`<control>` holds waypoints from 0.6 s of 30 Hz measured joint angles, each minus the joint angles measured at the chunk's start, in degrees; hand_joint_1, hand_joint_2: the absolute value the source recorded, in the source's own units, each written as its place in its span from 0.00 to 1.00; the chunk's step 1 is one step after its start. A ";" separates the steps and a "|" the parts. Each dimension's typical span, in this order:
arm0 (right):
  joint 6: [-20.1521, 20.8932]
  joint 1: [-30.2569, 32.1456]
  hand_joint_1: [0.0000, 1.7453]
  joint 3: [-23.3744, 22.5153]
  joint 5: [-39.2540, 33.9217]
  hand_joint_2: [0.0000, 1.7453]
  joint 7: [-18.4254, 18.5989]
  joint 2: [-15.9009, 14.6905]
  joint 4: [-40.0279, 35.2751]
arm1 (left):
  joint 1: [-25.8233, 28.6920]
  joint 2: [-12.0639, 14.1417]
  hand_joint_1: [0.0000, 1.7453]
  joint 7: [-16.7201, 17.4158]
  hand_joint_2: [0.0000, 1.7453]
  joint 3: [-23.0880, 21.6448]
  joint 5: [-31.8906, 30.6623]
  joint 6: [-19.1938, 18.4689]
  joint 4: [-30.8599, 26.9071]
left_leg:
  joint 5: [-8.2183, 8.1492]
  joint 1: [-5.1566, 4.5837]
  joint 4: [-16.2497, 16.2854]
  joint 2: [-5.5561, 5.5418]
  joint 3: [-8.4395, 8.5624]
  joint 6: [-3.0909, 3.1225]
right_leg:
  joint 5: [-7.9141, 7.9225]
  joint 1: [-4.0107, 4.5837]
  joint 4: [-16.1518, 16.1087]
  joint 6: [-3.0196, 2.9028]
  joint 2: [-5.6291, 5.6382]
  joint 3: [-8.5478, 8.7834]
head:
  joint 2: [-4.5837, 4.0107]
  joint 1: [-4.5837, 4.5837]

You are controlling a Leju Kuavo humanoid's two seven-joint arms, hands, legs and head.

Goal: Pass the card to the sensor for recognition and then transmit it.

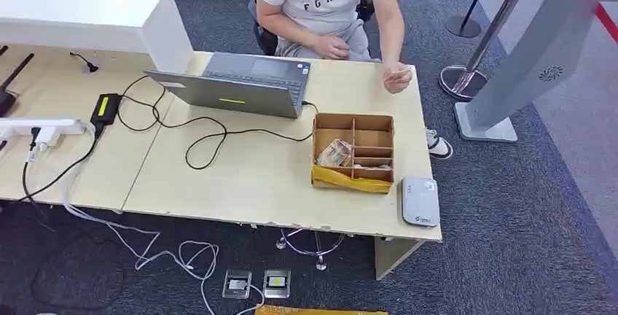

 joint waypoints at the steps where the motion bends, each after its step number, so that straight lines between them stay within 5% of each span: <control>1: 3.69 -2.77 0.00 4.07 2.95 1.00 0.87 -0.85 -1.55 | -0.06 0.07 0.00 -0.37 0.00 -0.33 -0.41 -0.24 0.00 | 0.02 0.02 0.00 -0.01 0.02 -0.03 | 0.00 0.01 0.00 0.00 -0.01 0.01 | 0.00 0.04; 5: 13.38 -12.23 0.00 18.70 12.05 1.00 2.97 -1.55 -5.04 | -0.28 0.15 0.00 -1.42 0.00 -1.37 -1.92 -0.85 0.00 | 0.11 0.09 0.00 -0.27 0.02 -0.10 | 0.00 0.07 0.00 -0.01 -0.27 -0.03 | 0.00 0.04; 11: 20.68 -22.30 0.00 37.20 22.67 1.00 2.82 -0.83 -5.61 | -0.32 0.22 0.00 -1.77 0.00 -2.53 -3.12 -1.07 -0.02 | 0.13 0.10 0.01 -0.38 -0.07 -0.07 | -0.03 0.08 0.00 -0.04 -0.36 -0.13 | 0.00 0.04; 18: 22.81 -28.15 0.00 49.76 33.66 1.00 2.42 0.46 -3.73 | -0.33 0.68 0.00 0.13 0.00 -3.69 -3.28 -0.96 -0.11 | 0.13 0.09 0.01 -0.38 -0.13 -0.07 | -0.03 0.08 -0.01 -0.05 -0.36 -0.18 | 0.00 0.04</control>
